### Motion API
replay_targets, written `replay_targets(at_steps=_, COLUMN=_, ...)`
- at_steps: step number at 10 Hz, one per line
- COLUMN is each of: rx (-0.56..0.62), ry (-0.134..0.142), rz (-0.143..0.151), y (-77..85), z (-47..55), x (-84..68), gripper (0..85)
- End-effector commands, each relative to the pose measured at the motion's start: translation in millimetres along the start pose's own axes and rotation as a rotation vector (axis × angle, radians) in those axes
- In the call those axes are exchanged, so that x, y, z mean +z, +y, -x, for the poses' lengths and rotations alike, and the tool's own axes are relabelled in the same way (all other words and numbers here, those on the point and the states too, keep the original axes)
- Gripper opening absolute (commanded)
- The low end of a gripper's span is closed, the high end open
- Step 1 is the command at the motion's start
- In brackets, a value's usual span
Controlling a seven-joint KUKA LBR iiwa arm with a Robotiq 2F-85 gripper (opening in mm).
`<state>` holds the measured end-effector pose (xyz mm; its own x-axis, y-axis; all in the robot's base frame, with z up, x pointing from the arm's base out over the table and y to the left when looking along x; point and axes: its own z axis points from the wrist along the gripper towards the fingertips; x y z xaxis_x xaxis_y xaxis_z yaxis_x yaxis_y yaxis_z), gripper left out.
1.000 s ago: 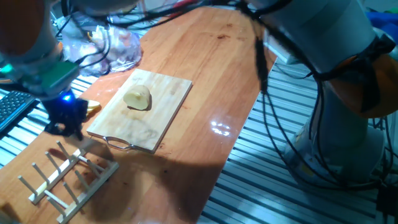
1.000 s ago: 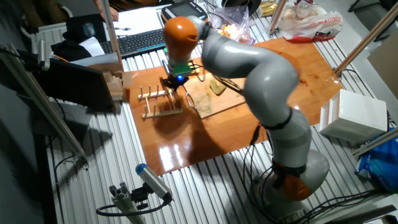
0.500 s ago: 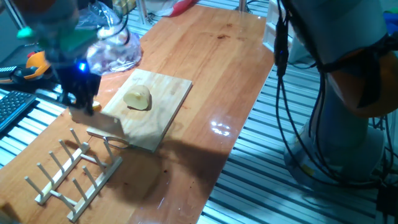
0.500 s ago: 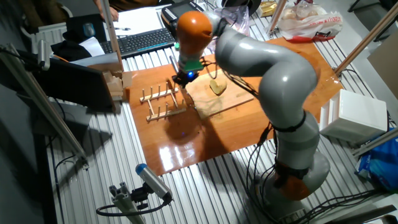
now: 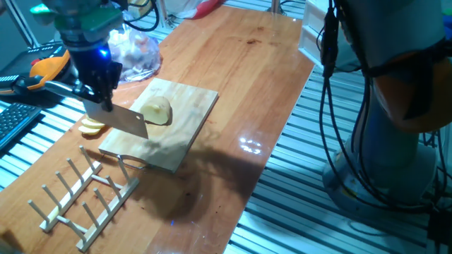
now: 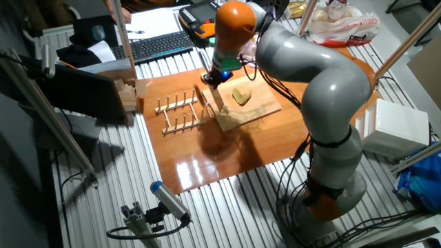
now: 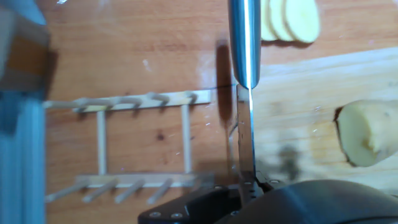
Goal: Chop the potatoes
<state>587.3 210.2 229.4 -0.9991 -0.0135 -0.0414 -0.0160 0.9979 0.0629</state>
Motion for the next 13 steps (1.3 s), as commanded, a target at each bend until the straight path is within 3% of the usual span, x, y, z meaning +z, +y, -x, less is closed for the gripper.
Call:
replay_targets(at_steps=1, rx=-0.002, ry=0.002, rz=-0.01, y=-1.9, z=0.4, x=1.3, gripper=0.0)
replay_targets(at_steps=2, rx=-0.007, ry=0.01, rz=-0.031, y=-3.6, z=0.7, x=2.9, gripper=0.0)
replay_targets(at_steps=3, rx=-0.019, ry=0.024, rz=-0.032, y=-5.1, z=1.8, x=4.9, gripper=0.0)
replay_targets(at_steps=6, rx=-0.054, ry=0.07, rz=-0.005, y=-5.1, z=1.1, x=5.2, gripper=0.0)
replay_targets(at_steps=8, rx=-0.027, ry=0.101, rz=-0.015, y=-5.1, z=1.1, x=5.2, gripper=0.0)
replay_targets(at_steps=9, rx=0.0, ry=0.099, rz=-0.027, y=-5.1, z=1.1, x=5.2, gripper=0.0)
replay_targets(at_steps=10, rx=0.005, ry=0.111, rz=-0.019, y=-5.1, z=1.1, x=5.2, gripper=0.0)
replay_targets(at_steps=11, rx=0.018, ry=0.114, rz=0.014, y=-5.1, z=1.1, x=5.2, gripper=0.0)
replay_targets(at_steps=13, rx=-0.009, ry=0.068, rz=-0.033, y=-5.1, z=1.1, x=5.2, gripper=0.0)
